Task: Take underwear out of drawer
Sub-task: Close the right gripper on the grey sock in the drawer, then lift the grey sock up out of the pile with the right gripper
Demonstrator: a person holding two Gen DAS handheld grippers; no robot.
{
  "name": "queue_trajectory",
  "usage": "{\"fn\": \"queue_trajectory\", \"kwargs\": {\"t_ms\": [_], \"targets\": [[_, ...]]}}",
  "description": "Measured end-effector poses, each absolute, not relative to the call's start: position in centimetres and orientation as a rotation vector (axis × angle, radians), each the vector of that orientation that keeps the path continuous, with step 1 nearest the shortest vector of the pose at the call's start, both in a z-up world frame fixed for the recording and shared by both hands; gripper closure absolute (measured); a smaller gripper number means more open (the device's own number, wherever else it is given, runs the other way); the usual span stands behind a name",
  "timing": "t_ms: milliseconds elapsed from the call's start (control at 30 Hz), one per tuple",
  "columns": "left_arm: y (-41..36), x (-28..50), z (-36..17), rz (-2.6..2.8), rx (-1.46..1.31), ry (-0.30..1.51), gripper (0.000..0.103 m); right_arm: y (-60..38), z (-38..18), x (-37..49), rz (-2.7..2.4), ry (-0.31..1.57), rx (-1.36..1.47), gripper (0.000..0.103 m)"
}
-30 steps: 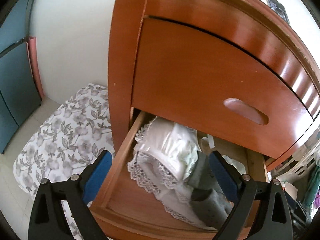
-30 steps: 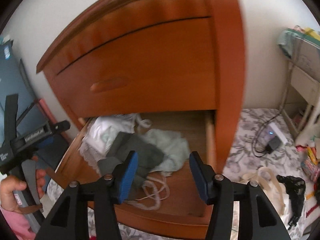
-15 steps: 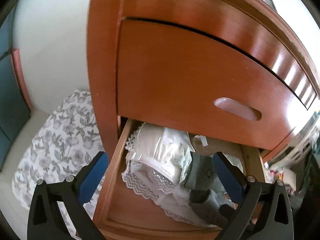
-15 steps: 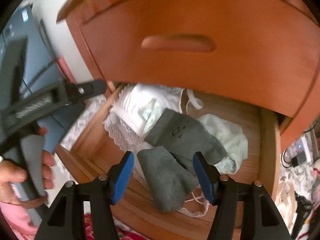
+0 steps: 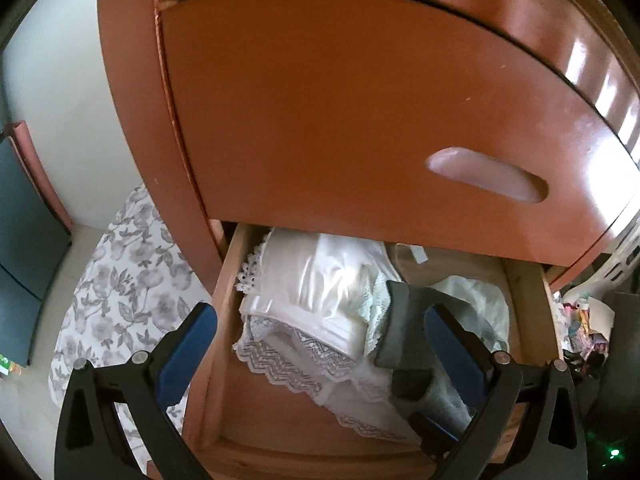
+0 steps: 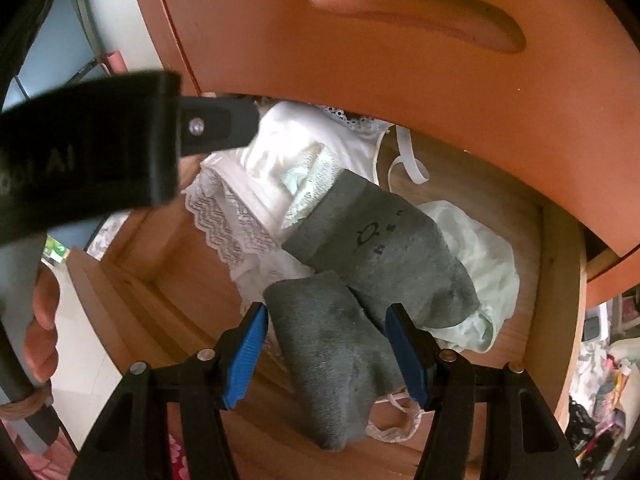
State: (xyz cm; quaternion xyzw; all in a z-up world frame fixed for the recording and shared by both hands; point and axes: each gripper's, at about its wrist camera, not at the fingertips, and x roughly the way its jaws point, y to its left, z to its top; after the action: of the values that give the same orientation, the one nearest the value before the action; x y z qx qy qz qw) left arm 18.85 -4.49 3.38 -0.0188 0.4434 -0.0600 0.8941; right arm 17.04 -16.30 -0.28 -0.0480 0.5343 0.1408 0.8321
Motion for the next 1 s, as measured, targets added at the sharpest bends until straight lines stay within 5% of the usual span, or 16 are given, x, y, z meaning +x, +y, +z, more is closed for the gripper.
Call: {"fn": "queue_trajectory", "kwargs": {"t_ms": [167,300,700,1000], "targets": [[-4.2,18.6,3.4,-0.128,-0.050,0.915,0.000,-17.0,-0.6,17.1,0.261,1.131,-0.091,0.039],[-3.9,18.8,3.2,-0.119,-0.068,0.921,0.000,-17.6,-0.6,16.9,0.254,1.119,-0.076,0.063],[-4.1,18.6,3.3,-0.041,-0.053,0.918,0.000,-18.8,-1.2,15.6,0.328,1.061,0.043,0.087],[-5.5,18.4,3.0,-0.033,-0.023,0.927,0.000,-21.6,0.0,15.1,0.329,0.973,0.170,0.093]]}}
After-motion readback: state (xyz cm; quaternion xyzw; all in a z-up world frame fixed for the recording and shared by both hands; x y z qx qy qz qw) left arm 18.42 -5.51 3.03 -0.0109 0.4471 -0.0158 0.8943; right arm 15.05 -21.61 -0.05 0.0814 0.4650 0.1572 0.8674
